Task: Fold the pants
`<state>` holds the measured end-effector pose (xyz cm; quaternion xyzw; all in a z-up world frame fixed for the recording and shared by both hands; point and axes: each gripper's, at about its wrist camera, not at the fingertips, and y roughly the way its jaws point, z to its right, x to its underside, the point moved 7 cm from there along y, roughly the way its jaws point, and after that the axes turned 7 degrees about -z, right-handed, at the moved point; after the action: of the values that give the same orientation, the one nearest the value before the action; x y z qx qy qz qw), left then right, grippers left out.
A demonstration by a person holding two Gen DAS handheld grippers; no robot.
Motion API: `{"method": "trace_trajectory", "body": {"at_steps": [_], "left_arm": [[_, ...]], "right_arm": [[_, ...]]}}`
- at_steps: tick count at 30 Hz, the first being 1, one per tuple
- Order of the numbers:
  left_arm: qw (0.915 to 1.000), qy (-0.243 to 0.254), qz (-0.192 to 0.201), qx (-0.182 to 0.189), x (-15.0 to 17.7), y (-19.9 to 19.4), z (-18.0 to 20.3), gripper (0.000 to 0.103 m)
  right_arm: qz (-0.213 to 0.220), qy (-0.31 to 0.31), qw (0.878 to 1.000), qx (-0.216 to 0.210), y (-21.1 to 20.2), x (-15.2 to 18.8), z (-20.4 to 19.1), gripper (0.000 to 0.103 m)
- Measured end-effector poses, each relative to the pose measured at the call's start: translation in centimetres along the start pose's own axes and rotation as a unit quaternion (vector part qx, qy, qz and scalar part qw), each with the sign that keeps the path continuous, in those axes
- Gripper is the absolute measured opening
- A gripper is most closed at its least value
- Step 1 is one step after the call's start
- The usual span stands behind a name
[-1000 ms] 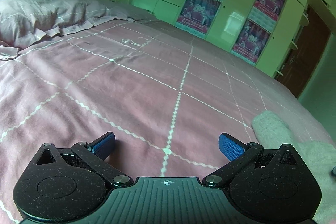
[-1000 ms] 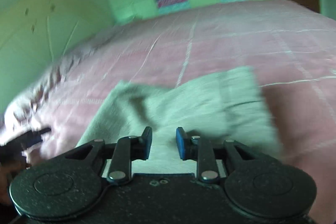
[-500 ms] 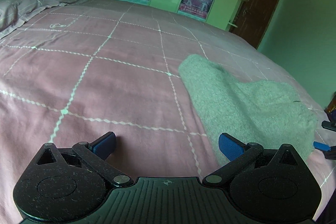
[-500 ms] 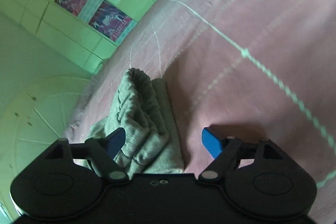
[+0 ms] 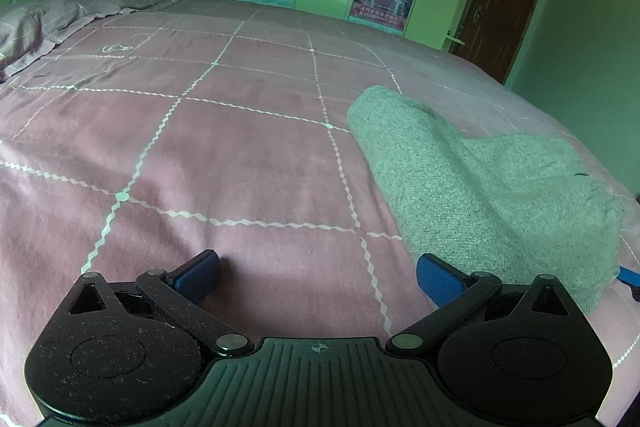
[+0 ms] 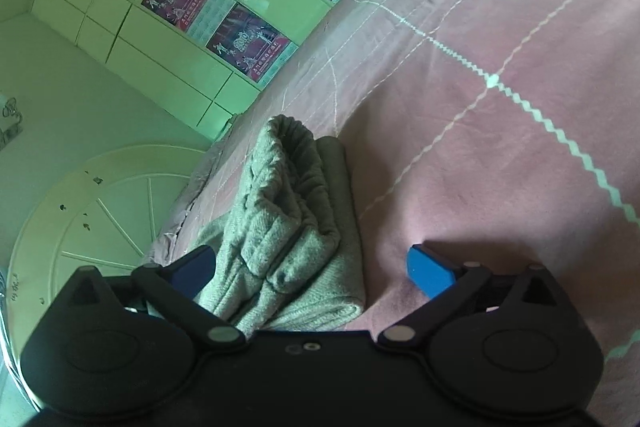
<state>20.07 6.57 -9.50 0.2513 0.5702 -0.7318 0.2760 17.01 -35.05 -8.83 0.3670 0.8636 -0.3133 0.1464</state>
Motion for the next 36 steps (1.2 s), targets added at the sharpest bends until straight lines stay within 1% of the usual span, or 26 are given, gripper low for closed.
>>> {"method": "trace_trajectory", "body": {"at_steps": [3, 5, 7, 8, 9, 10, 11, 12, 13, 15, 16, 17, 18, 21, 22, 23, 24, 26, 28, 31, 34, 36], "left_arm": [[0.9999, -0.009, -0.005, 0.004, -0.4, 0.2, -0.3, 0.103], [0.9996, -0.025, -0.007, 0.015, -0.8, 0.2, -0.4, 0.103], [0.9984, -0.043, -0.006, 0.038, -1.4, 0.4, -0.5, 0.103], [0.9974, -0.05, -0.007, 0.051, -1.8, 0.6, -0.4, 0.103], [0.9965, -0.056, -0.009, 0.062, -2.2, 0.9, -0.3, 0.103], [0.9948, -0.062, -0.01, 0.08, -2.6, 1.1, -0.1, 0.103], [0.9913, -0.068, -0.02, 0.11, -2.9, 1.7, 0.3, 0.103], [0.9862, -0.078, -0.041, 0.14, -3.2, 2.4, 0.8, 0.103], [0.9812, -0.085, -0.061, 0.162, -3.4, 3.1, 1.3, 0.103], [0.9746, -0.089, -0.087, 0.186, -3.9, 4.3, 2.2, 0.103], [0.9699, -0.09, -0.105, 0.201, -4.0, 5.0, 2.8, 0.103], [0.9659, -0.093, -0.119, 0.21, -4.2, 5.6, 3.1, 0.103], [0.9618, -0.1, -0.131, 0.218, -4.5, 6.2, 3.4, 0.103], [0.946, -0.126, -0.156, 0.254, -4.9, 7.7, 3.9, 0.103], [0.9405, -0.131, -0.162, 0.268, -5.0, 8.0, 4.1, 0.103], [0.9374, -0.131, -0.168, 0.276, -5.0, 8.3, 4.3, 0.103], [0.936, -0.13, -0.172, 0.279, -5.0, 8.6, 4.5, 0.103], [0.9336, -0.122, -0.175, 0.288, -5.1, 8.9, 4.9, 0.103], [0.9289, -0.125, -0.179, 0.299, -5.1, 9.2, 5.1, 0.103], [0.9224, -0.134, -0.183, 0.313, -5.3, 9.7, 5.0, 0.103], [0.9186, -0.133, -0.18, 0.326, -5.6, 10.3, 5.4, 0.103], [0.9126, -0.14, -0.177, 0.341, -5.8, 10.6, 5.7, 0.103]], "right_arm": [[-0.003, 0.013, 1.0, -0.007, -0.3, -0.2, 0.0, 0.097], [0.0, 0.033, 0.999, -0.021, -0.8, -0.7, 0.1, 0.097], [0.015, 0.043, 0.998, -0.039, -1.2, -1.7, 0.0, 0.097], [0.012, 0.049, 0.998, -0.044, -1.1, -2.3, 0.1, 0.097], [0.001, 0.052, 0.998, -0.042, -0.8, -2.7, 0.2, 0.097], [-0.012, 0.05, 0.998, -0.039, -0.3, -3.1, 0.2, 0.097], [-0.026, 0.042, 0.998, -0.041, 0.2, -3.6, 0.0, 0.097], [-0.038, 0.032, 0.998, -0.039, 0.7, -3.8, -0.2, 0.096], [-0.047, 0.024, 0.998, -0.035, 1.2, -4.1, -0.4, 0.097], [-0.081, 0.013, 0.996, -0.033, 2.5, -4.6, -0.7, 0.095], [-0.098, 0.013, 0.995, -0.024, 3.2, -4.7, -0.7, 0.091], [-0.112, 0.016, 0.993, -0.019, 3.9, -4.8, -0.5, 0.089], [-0.127, 0.021, 0.991, -0.022, 4.5, -4.9, -0.4, 0.089], [-0.157, 0.019, 0.987, -0.026, 5.8, -5.0, -0.5, 0.088], [-0.164, 0.015, 0.986, -0.029, 6.0, -5.0, -0.6, 0.086], [-0.167, 0.007, 0.986, -0.024, 6.2, -4.9, -0.7, 0.082], [-0.17, -0.002, 0.985, -0.021, 6.4, -4.9, -0.8, 0.082], [-0.178, -0.002, 0.984, -0.029, 6.6, -4.8, -0.7, 0.081], [-0.183, 0.005, 0.982, -0.037, 6.7, -5.2, -0.5, 0.079], [-0.2, 0.009, 0.978, -0.055, 7.2, -5.5, -0.5, 0.08], [-0.217, 0.002, 0.974, -0.073, 7.9, -5.3, -1.1, 0.087], [-0.223, 0.008, 0.971, -0.08, 8.2, -5.4, -1.3, 0.089]]}}
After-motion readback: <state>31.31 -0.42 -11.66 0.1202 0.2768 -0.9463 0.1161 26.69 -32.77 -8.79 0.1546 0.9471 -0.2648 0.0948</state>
